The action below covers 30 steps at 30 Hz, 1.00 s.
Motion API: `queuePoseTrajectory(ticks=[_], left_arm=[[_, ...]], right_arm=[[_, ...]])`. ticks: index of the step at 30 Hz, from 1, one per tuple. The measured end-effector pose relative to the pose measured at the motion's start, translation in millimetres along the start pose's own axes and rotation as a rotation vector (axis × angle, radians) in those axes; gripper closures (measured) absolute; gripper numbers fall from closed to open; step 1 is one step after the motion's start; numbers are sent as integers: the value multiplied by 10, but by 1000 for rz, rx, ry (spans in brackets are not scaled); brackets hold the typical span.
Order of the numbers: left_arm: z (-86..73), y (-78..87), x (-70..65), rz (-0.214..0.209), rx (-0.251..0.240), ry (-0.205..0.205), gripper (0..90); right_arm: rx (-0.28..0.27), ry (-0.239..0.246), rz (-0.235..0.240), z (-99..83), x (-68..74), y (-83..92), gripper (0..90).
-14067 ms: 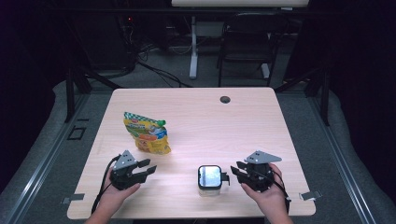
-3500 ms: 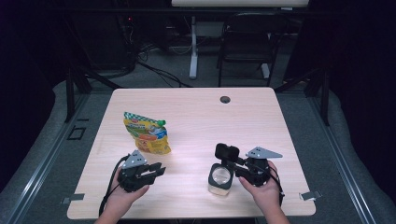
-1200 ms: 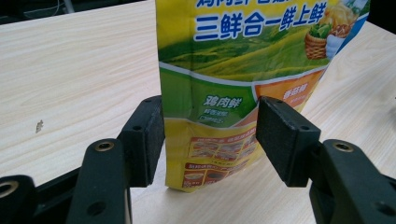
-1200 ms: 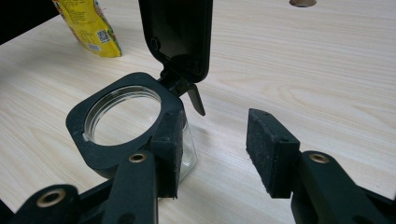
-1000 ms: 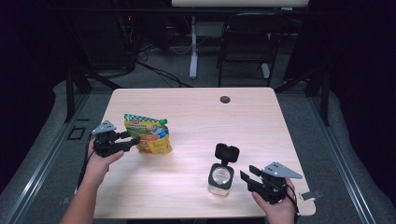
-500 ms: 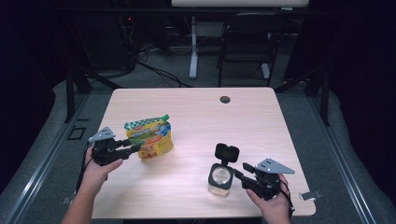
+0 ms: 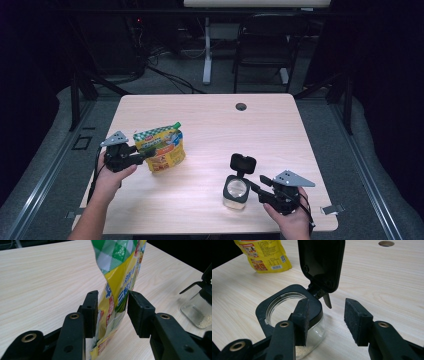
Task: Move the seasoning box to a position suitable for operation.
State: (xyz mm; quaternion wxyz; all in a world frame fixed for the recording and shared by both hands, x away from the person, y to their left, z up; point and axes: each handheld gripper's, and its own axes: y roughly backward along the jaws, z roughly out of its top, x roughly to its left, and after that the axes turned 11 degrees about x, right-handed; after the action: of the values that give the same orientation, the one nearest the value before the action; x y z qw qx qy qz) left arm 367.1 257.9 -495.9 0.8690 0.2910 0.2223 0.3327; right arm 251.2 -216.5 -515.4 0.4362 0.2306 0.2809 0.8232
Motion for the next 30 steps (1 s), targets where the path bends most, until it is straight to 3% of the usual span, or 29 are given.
queuePoseTrajectory(ticks=[5, 13, 19, 30], left_arm=[[26, -29, -23, -7, 10, -18, 658], [64, -27, -140, 33, 4, -67, 785], [66, -25, -223, 85, 9, -107, 809], [147, -11, -431, 125, 4, -169, 858]], right_arm=[[1, -10, -9, -28, -10, 32, 553], [-1, -11, -13, -52, -23, 62, 553], [5, -15, -11, -52, -20, 57, 551], [6, -19, -9, -57, -29, 55, 551]])
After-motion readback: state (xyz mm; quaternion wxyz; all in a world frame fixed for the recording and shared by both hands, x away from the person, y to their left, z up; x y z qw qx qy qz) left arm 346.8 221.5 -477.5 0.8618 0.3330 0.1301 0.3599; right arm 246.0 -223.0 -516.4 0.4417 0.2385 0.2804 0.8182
